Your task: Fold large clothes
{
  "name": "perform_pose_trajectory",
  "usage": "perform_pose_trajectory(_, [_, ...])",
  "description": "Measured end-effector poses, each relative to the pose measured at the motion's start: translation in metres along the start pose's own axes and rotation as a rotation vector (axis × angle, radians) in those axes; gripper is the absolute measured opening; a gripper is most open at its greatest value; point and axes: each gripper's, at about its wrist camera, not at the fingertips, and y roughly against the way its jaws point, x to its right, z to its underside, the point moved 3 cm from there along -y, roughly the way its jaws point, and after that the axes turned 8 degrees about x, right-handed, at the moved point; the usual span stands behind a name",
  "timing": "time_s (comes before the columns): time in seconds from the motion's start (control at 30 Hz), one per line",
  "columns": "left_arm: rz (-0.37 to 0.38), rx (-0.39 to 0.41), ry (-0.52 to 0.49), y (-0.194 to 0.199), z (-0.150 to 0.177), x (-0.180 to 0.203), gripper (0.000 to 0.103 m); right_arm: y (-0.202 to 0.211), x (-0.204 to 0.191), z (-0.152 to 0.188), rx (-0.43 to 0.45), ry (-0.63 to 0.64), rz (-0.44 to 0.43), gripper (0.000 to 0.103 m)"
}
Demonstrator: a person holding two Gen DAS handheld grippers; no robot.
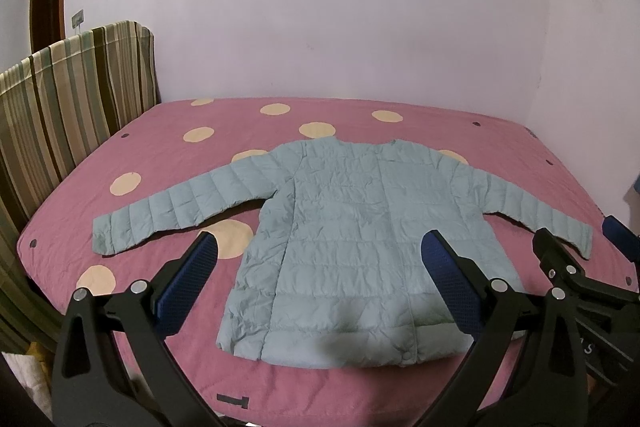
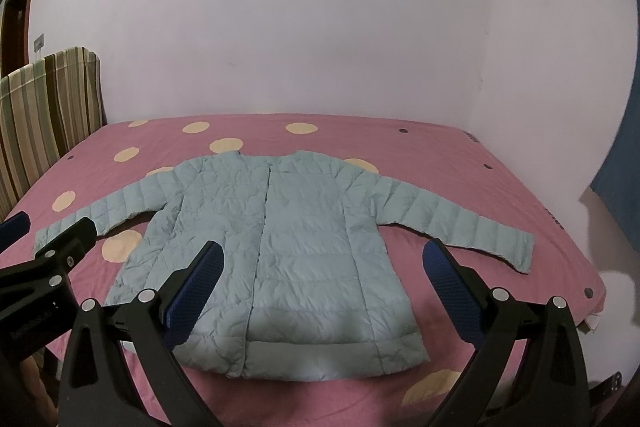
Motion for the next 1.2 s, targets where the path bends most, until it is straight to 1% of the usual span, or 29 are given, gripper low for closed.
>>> perform_pose_trajectory(0.73, [0.003, -0.022, -0.006, -0.01, 0.003, 0.001, 0.101, -0.01, -0.005, 0.004, -0.031, 0.007, -0.003, 0.099])
perform_pose_trajectory(1.0, [-0.016, -0.063, 0.018, -0.033, 0.011, -0.008, 0.101, -0.03, -0.003, 0.013, -0.079, -0.003, -0.005, 0.099])
perform_pose_trajectory(1.13, [-0.047, -0.075, 0.033, -0.05, 0.013, -0.017, 0.101, -0.045, 0.001, 0.018, -0.105, -0.018, -0.005, 0.099])
perform_pose_trajectory(1.2, [-0.064, -0.085, 0.04, -0.061, 0.014, -0.022, 0.101, -0.054, 0.005, 0.02, -0.103, -0.036, -0.004, 0.099])
